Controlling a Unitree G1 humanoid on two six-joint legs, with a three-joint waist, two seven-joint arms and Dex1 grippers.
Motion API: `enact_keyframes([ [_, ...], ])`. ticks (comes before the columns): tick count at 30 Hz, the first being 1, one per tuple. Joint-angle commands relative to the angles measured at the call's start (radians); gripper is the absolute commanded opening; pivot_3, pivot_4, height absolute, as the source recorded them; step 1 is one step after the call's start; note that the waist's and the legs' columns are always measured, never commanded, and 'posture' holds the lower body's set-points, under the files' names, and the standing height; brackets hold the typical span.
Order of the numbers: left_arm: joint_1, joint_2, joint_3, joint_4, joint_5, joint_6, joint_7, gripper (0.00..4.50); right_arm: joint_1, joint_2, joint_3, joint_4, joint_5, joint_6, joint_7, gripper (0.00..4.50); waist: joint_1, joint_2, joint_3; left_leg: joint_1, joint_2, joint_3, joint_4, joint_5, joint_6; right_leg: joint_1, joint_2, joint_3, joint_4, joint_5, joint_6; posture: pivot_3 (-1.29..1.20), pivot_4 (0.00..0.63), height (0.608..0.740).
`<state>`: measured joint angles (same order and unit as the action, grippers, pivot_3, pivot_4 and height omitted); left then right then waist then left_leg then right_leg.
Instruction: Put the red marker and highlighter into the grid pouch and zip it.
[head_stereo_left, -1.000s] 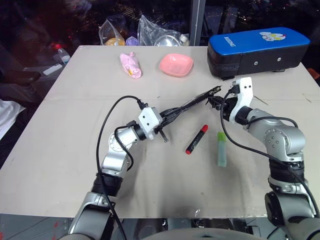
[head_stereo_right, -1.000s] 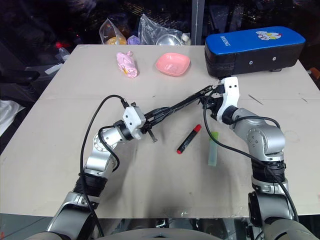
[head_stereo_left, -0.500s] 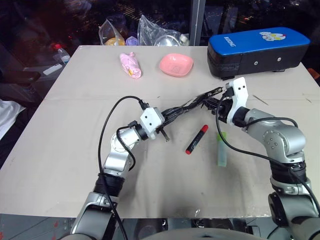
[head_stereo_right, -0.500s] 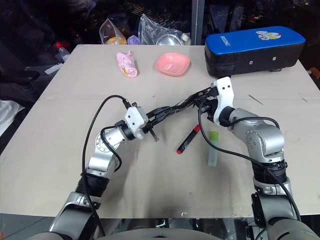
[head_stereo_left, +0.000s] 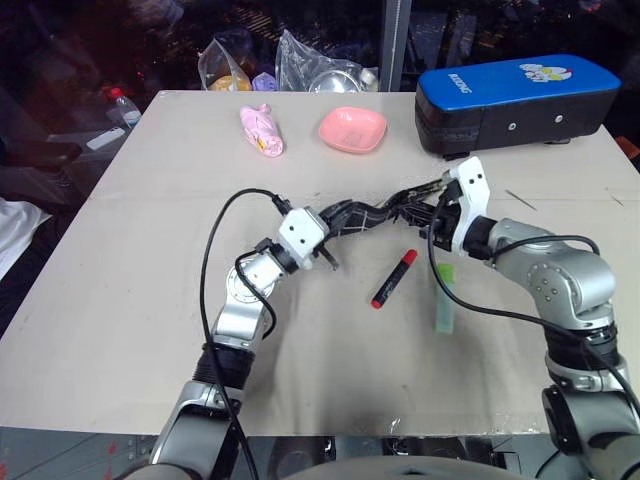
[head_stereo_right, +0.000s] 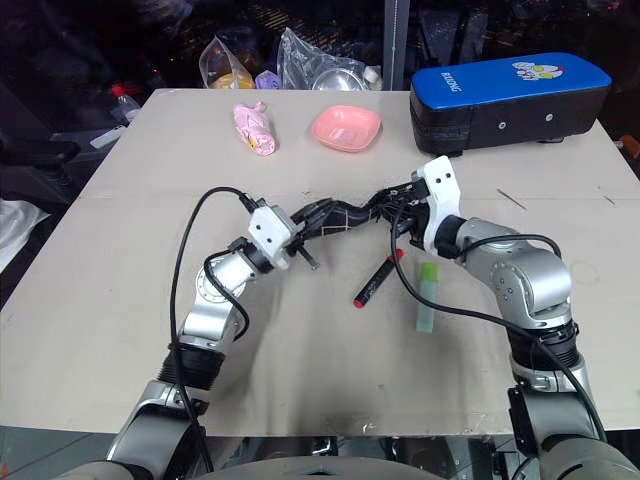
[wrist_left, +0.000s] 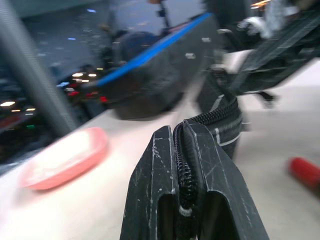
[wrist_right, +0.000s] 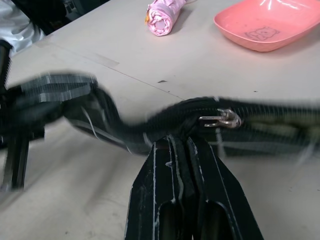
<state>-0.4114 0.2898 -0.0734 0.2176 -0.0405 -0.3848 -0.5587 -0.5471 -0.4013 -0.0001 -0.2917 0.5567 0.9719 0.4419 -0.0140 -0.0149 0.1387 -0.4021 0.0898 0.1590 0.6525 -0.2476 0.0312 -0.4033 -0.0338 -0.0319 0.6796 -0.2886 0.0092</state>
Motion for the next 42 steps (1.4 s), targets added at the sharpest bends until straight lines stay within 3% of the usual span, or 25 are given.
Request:
enact_keyframes([
  [1, -0.024, 0.004, 0.022, 0.007, 0.025, -0.044, 0.051, 0.02, -0.020, -0.003, -0.017, -0.031, 0.015, -0.009, 0.012, 0.00, 0.000, 0.000, 0.000, 0.000, 0.000, 0.000, 0.000, 0.000, 0.000, 0.000, 0.000, 0.000, 0.000, 0.000, 0.000, 0.00, 0.150, 0.740],
  [17, -0.010, -0.021, -0.039, 0.016, 0.053, -0.077, 0.048, 0.02, -0.067, 0.073, 0.048, -0.037, 0.013, 0.003, 0.015, 0.00, 0.000, 0.000, 0.000, -0.001, 0.000, 0.000, 0.000, 0.000, 0.000, 0.000, 0.000, 0.000, 0.000, 0.000, 0.000, 0.00, 0.150, 0.740],
  [31, -0.041, -0.031, 0.027, 0.017, 0.116, -0.056, 0.231, 0.02, -0.067, 0.076, 0.070, -0.037, 0.018, 0.014, 0.033, 0.00, 0.000, 0.000, 0.000, -0.001, 0.000, 0.000, 0.000, 0.000, 0.000, 0.000, 0.000, -0.001, -0.001, 0.000, 0.000, 0.00, 0.150, 0.740],
  [42, -0.034, -0.048, -0.004, 0.008, 0.129, -0.059, 0.234, 0.02, -0.078, 0.095, 0.086, -0.036, 0.019, 0.010, 0.040, 0.00, 0.000, 0.000, 0.000, -0.001, 0.000, -0.001, 0.000, 0.000, 0.000, -0.001, 0.000, -0.001, -0.001, 0.000, 0.000, 0.00, 0.150, 0.740],
])
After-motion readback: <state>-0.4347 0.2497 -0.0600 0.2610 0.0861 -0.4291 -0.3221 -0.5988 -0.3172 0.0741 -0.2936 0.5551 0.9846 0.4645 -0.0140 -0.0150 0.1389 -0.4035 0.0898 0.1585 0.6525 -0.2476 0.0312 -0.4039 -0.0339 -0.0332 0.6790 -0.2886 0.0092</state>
